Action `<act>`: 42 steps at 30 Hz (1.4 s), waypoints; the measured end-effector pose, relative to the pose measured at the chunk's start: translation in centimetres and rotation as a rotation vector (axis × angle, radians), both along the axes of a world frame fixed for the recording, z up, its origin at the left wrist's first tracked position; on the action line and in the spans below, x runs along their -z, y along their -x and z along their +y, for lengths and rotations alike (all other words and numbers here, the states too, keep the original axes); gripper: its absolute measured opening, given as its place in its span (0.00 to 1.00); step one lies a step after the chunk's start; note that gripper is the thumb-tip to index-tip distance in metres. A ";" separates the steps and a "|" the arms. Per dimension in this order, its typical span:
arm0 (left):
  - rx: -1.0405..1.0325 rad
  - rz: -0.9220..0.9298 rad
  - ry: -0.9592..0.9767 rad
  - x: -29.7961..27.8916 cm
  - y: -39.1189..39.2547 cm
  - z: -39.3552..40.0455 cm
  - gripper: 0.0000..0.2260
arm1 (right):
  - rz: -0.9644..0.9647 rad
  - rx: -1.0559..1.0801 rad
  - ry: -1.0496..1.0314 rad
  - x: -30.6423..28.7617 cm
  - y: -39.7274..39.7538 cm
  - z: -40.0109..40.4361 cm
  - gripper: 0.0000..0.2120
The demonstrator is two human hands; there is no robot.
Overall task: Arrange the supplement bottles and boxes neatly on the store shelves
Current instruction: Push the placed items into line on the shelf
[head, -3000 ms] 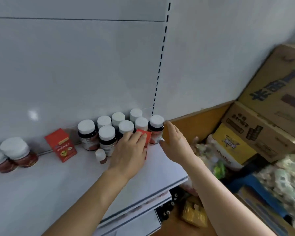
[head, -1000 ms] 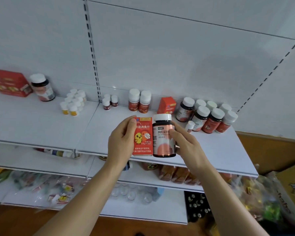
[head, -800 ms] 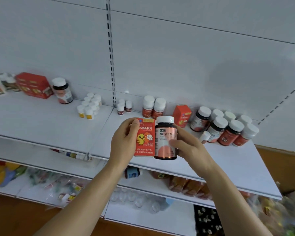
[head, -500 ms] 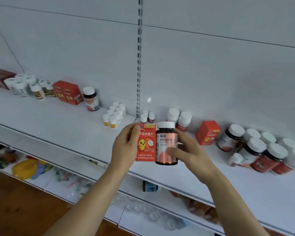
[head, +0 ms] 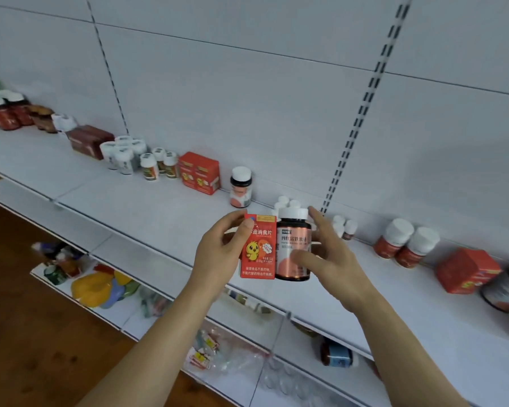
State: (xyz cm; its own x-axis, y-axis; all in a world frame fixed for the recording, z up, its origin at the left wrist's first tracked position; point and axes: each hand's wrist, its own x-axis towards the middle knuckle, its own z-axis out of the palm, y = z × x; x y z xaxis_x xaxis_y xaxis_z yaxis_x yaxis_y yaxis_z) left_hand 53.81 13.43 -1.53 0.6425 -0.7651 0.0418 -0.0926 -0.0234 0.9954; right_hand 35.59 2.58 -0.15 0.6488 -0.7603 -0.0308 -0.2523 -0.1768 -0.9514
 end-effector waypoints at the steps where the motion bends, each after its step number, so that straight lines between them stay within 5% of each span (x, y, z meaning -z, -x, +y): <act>1: 0.011 0.011 -0.002 0.1 -1.6 0.6 0.14 | 0.008 0.000 0.016 -0.1 -1.6 0.7 0.41; 6: 0.054 0.060 -0.033 0.6 -8.6 2.5 0.15 | 0.071 -0.034 0.056 0.3 -7.8 3.0 0.43; 13: 0.103 0.096 -0.051 1.6 -14.0 1.0 0.11 | 0.139 0.064 0.153 0.1 -13.6 1.5 0.25; 29: 0.137 0.069 -0.096 2.3 -21.7 -7.3 0.08 | 0.373 0.299 0.480 3.1 -19.3 -10.6 0.28; 42: 0.322 0.081 -0.094 2.6 -26.1 -10.7 0.09 | 0.501 0.437 0.692 7.3 -21.4 -12.2 0.25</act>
State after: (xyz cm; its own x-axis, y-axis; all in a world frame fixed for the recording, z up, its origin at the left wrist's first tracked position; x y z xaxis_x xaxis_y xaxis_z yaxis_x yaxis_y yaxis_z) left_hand 79.88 2.71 -4.16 0.3661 -0.9272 -0.0794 -0.0310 -0.0974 0.9948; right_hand 56.96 -9.62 -7.46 0.3372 -0.8856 0.3192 -0.7782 -0.4531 -0.4348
